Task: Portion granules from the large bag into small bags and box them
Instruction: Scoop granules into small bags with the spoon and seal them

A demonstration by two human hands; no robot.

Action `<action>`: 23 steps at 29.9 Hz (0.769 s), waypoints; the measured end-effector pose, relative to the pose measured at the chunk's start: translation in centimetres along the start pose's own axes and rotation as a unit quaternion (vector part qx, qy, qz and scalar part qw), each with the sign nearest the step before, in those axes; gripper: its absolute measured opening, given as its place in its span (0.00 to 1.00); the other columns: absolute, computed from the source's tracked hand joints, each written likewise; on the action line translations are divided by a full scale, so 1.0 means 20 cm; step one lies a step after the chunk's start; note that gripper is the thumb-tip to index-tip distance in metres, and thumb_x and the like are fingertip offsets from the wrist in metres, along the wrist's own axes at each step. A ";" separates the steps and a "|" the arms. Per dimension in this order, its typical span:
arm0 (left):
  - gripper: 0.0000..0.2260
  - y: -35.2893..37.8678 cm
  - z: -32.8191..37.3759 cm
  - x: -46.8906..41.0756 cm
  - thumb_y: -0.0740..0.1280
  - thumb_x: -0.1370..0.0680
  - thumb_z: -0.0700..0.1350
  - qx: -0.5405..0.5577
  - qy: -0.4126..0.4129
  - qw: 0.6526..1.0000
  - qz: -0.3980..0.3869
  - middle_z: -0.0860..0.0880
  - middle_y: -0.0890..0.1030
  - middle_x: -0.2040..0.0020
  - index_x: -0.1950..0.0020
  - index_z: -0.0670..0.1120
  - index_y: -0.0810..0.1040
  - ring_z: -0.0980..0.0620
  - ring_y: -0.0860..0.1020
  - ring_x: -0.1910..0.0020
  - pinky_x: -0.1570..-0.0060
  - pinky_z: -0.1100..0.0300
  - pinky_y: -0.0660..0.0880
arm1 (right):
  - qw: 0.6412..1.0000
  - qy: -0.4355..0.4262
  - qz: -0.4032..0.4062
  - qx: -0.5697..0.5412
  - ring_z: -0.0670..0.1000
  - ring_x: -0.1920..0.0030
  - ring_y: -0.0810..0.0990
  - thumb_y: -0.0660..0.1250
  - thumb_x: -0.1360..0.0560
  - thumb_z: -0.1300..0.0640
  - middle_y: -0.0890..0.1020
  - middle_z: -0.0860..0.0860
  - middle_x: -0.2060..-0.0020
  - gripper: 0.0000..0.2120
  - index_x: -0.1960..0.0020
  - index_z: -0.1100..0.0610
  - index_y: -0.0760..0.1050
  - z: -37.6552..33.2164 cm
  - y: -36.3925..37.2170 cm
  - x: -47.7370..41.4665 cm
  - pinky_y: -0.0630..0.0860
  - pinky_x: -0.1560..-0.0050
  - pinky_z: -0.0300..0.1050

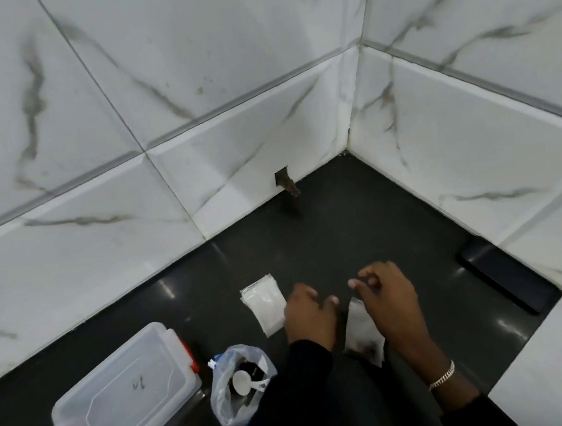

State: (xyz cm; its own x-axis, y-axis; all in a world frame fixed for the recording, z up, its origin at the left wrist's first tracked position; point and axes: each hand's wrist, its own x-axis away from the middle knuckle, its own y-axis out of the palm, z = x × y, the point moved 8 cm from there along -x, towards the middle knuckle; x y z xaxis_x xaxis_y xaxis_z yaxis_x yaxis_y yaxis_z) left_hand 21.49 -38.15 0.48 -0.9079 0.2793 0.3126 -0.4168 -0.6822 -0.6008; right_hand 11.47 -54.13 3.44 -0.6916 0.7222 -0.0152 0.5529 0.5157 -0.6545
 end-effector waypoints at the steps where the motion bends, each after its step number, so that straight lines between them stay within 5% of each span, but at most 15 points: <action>1: 0.12 -0.12 0.01 -0.02 0.72 0.29 0.51 0.013 0.002 0.999 0.043 0.51 0.79 0.58 0.52 0.49 0.73 0.50 0.78 0.57 0.55 0.57 0.75 | 0.999 -0.027 -0.018 -0.018 0.39 0.57 0.78 0.73 0.25 0.50 0.78 0.43 0.57 0.05 0.54 0.49 0.78 -0.09 0.06 -0.03 0.73 0.58 0.34; 4: 0.13 -0.44 -0.02 -0.16 0.72 0.27 0.47 -0.055 0.010 0.992 0.114 0.48 0.77 0.48 0.46 0.47 0.74 0.48 0.77 0.50 0.49 0.56 0.72 | 0.992 -0.055 -0.111 -0.040 0.41 0.57 0.79 0.75 0.27 0.50 0.80 0.45 0.58 0.07 0.53 0.52 0.81 -0.27 0.32 -0.11 0.75 0.53 0.37; 10: 0.17 -0.52 -0.31 -0.38 0.70 0.28 0.46 -0.179 -0.078 0.980 -0.050 0.45 0.79 0.40 0.40 0.50 0.75 0.44 0.78 0.42 0.45 0.55 0.74 | 0.945 -0.138 -0.284 0.080 0.53 0.44 0.75 0.76 0.30 0.54 0.70 0.52 0.42 0.26 0.34 0.47 0.75 -0.40 0.89 -0.13 0.76 0.43 0.48; 15: 0.04 -0.48 -0.38 -0.40 0.66 0.27 0.44 -0.143 -0.053 0.987 -0.048 0.47 0.80 0.52 0.54 0.51 0.74 0.46 0.80 0.56 0.55 0.56 0.79 | 0.926 -0.166 -0.309 0.138 0.56 0.43 0.75 0.73 0.28 0.58 0.69 0.54 0.40 0.20 0.37 0.50 0.76 -0.41 1.04 -0.14 0.76 0.43 0.49; 23: 0.08 -0.49 -0.43 -0.44 0.66 0.29 0.40 -0.089 -0.060 0.994 -0.012 0.50 0.82 0.60 0.64 0.53 0.75 0.48 0.82 0.65 0.56 0.51 0.83 | 0.945 -0.166 -0.268 0.086 0.50 0.49 0.76 0.71 0.28 0.65 0.71 0.50 0.44 0.18 0.40 0.53 0.76 -0.37 0.97 -0.12 0.77 0.50 0.43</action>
State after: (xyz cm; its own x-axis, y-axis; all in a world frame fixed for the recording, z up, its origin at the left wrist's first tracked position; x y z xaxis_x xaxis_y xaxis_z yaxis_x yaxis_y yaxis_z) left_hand 33.17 -28.12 -2.67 -0.8900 0.2044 0.4076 -0.4496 -0.5427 -0.7095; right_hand 27.35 -42.50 -3.61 -0.9744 0.1795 0.1351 0.0185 0.6635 -0.7479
